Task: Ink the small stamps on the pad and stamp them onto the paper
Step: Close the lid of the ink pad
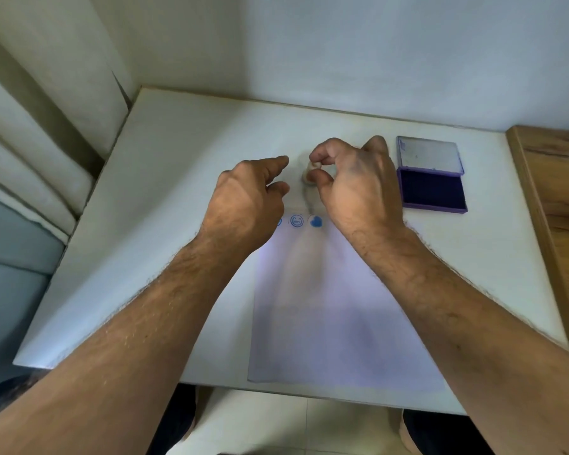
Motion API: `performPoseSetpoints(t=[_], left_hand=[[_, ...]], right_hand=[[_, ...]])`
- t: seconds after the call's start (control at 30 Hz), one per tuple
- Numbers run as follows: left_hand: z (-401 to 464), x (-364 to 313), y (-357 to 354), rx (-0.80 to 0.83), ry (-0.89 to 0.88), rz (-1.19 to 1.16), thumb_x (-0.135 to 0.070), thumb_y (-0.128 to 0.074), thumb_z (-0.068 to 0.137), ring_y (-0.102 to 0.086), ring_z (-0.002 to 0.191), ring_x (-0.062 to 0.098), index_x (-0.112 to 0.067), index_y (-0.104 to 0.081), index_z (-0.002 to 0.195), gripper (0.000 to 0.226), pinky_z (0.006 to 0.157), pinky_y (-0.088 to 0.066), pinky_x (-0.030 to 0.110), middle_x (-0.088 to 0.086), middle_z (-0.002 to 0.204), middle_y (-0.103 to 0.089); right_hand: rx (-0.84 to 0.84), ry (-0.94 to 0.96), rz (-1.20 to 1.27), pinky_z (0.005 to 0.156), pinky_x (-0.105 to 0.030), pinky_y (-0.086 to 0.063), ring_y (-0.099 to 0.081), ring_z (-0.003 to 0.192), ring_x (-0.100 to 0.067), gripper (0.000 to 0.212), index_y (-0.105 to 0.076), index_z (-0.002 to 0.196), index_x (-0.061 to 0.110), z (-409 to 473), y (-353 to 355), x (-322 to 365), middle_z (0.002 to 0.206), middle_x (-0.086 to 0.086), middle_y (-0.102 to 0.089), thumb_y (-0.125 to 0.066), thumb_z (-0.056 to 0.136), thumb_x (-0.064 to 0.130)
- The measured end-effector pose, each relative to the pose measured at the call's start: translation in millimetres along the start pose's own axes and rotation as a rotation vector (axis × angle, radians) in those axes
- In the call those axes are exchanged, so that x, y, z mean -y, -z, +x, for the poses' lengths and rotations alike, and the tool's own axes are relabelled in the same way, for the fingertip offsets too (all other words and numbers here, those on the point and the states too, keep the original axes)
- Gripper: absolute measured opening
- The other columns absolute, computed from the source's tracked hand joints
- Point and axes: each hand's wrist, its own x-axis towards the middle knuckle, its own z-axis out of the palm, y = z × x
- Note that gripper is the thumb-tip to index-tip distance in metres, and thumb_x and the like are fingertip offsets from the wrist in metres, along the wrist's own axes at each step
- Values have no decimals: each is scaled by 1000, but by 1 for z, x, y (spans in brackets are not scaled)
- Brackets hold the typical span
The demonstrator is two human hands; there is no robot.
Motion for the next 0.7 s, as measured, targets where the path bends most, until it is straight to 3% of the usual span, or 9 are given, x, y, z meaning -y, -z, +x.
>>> performPoseSetpoints(t=[0.1, 0.2, 0.3, 0.4, 0.47, 0.53, 0.63, 0.7], left_hand=[[0, -1, 0, -9, 11, 25, -18, -52, 97, -59, 119, 9, -32, -57, 135, 40, 87, -36, 10, -7, 128, -65], [-3, -4, 1, -31, -3, 8, -17, -53, 96, -60, 116, 6, -31, -59, 133, 39, 88, -38, 11, -11, 123, -68], [-9, -13, -4, -54, -53, -13, -17, -52, 97, -64, 109, 9, -33, -63, 127, 36, 86, -44, 14, -12, 120, -68], [-21, -26, -15, -46, -118, 12, -16, -47, 99, -68, 90, 5, -34, -68, 119, 34, 70, -48, 11, -12, 106, -68], [-30, -35, -21, -40, -169, 15, -16, -48, 99, -66, 97, -3, -34, -67, 122, 35, 77, -44, 4, -14, 113, -70], [-39, -46, -27, -45, -223, 3, -16, -53, 97, -64, 104, -4, -33, -69, 120, 33, 86, -43, 5, -16, 115, -71], [-38, -64, -32, -38, -281, -16, -15, -59, 93, -63, 70, -11, -31, -74, 109, 28, 67, -43, -2, -16, 87, -73], [-27, -84, -41, -17, -331, -18, -15, -58, 92, -63, 61, 0, -30, -75, 103, 25, 58, -47, 6, -11, 77, -72]], right_hand=[[-30, -23, 112, 81, -34, -48, -50, 105, -21, 29, -66, 113, 25, -1, 5, 2, 97, 3, -70, -68, 84, 19], [-65, -103, 176, 75, -21, -40, -53, 102, -14, 28, -65, 110, 29, 2, 15, -4, 97, 9, -68, -67, 85, 16], [-71, -200, 256, 81, -23, -51, -63, 93, -11, 22, -68, 101, 29, 1, 32, -17, 92, 10, -70, -66, 84, 15], [-64, -278, 246, 73, 3, -37, -54, 86, 17, 17, -71, 97, 26, -2, 55, -32, 92, 10, -71, -65, 85, 16], [-85, -332, 233, 73, -4, -40, -56, 89, 9, 15, -72, 96, 27, -3, 67, -42, 95, 11, -71, -66, 85, 19], [-94, -377, 216, 81, -23, -52, -61, 98, -9, 19, -71, 101, 28, -6, 77, -56, 102, 9, -70, -67, 84, 20], [-32, -422, 128, 88, -38, -55, -55, 112, -22, 41, -63, 121, 24, -17, 79, -78, 119, -1, -64, -68, 82, 14], [-4, -457, 104, 89, -38, -54, -44, 123, -26, 59, -51, 134, 22, -27, 81, -94, 130, -5, -55, -68, 79, 8]])
